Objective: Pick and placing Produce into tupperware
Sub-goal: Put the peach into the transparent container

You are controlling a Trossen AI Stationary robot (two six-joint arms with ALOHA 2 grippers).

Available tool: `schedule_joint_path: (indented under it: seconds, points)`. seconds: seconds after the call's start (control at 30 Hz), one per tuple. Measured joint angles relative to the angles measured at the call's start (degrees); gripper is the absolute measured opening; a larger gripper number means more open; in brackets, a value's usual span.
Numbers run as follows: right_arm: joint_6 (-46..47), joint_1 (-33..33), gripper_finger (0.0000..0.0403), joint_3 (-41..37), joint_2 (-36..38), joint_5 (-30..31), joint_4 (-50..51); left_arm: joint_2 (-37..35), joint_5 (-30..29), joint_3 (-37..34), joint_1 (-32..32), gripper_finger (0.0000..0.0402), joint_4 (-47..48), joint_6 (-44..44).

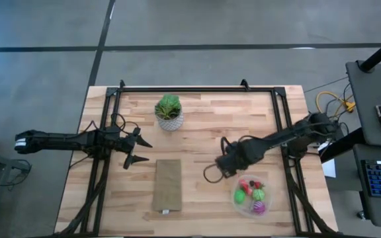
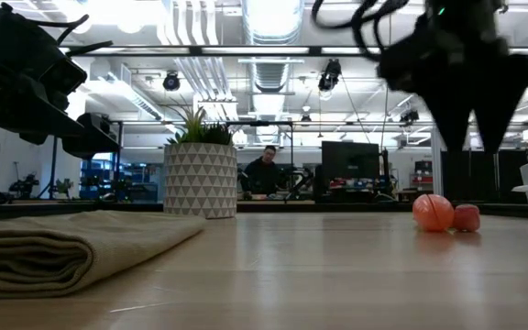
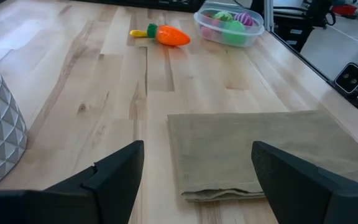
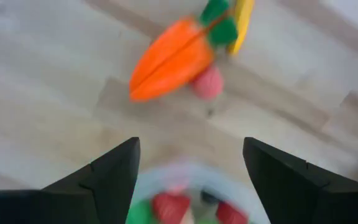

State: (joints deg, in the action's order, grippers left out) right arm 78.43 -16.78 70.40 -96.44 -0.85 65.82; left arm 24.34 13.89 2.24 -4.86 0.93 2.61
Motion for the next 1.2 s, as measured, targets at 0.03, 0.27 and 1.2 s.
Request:
schedule_joint_path:
  seconds: [0.03, 0.27, 1.2]
  points:
    - [-1.4, 1.0, 0.0269, -0.1, -0.5, -0.1, -0.1, 0.0, 0.0, 0.0, 0.0, 0.0283, 0.0, 0.0]
    - [-7.6, 5.1, 0.0218, -0.9, -4.1, -3.0, -0.7, 0.0, 0.0, 0.0, 0.0, 0.0283, 0.0, 0.0]
    - [-18.6, 7.4, 0.0177, -4.3, -10.2, -5.6, -6.6, 0.0, 0.0, 0.0, 0.0, 0.0283, 0.0, 0.0]
